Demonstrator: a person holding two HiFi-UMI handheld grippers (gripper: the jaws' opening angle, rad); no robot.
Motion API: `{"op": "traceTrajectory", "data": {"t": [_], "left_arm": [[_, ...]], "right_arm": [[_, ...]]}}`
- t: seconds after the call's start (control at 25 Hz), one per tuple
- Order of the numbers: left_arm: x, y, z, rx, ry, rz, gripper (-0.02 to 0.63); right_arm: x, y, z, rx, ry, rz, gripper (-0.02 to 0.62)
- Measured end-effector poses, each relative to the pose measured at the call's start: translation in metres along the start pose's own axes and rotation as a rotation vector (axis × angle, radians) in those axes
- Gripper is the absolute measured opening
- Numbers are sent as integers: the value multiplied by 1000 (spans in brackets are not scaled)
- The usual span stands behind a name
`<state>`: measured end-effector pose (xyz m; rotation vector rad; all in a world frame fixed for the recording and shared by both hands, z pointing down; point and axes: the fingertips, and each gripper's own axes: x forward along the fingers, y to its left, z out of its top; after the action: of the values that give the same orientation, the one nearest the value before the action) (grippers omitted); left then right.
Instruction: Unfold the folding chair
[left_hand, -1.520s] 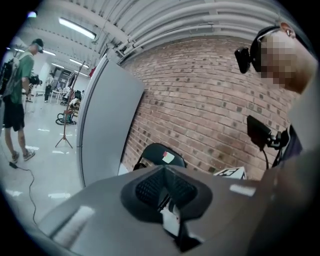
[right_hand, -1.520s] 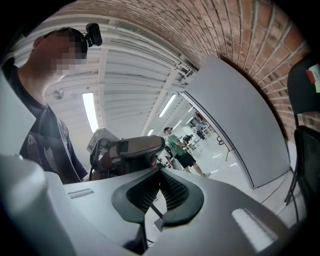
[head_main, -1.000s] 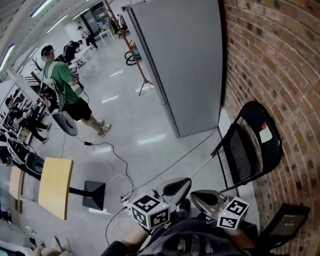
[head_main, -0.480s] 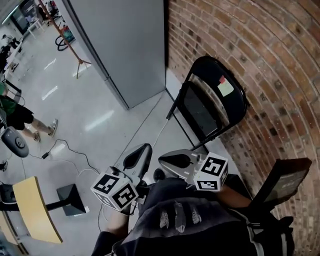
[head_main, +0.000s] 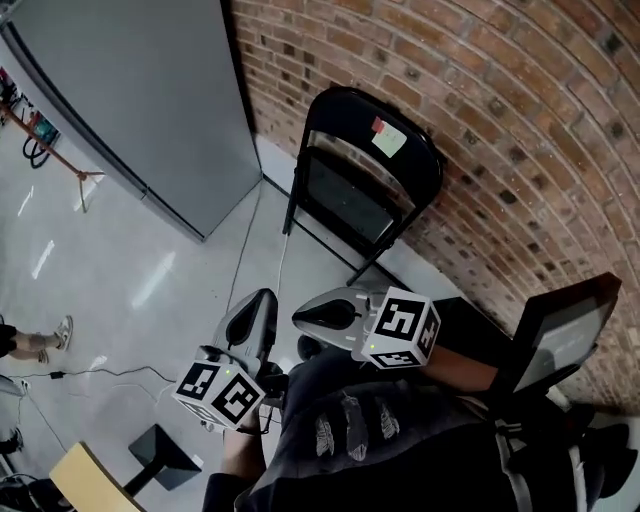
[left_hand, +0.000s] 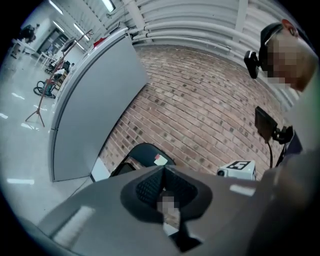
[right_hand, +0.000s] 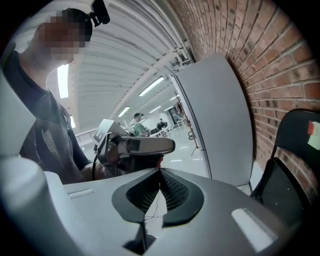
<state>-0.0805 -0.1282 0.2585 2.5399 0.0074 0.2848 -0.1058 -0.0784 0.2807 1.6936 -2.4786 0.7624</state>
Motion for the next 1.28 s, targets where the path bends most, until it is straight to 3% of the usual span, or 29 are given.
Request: {"op": "traceTrajectory", "data": {"t": [0.24,0.4,0.76,1.08,1.28], "left_arm": [[16,5,4,16,32,-90,2],[27,10,9,19,38,-101,2],[67,3,9,34,58,-31,2],[125,-21,25,77,88,16,2],[160,-37,11,103,197,-14,2]], "right_arm": [[-8,-24,0,87,-44,-124,2],[-9,-36,4,99,-55,-145,2],[-46,-89,12,169,-138,-136,2],[-115,-174,13,210,-215,-250,2],[-145,-208,3,258,-274,-332,2]]}}
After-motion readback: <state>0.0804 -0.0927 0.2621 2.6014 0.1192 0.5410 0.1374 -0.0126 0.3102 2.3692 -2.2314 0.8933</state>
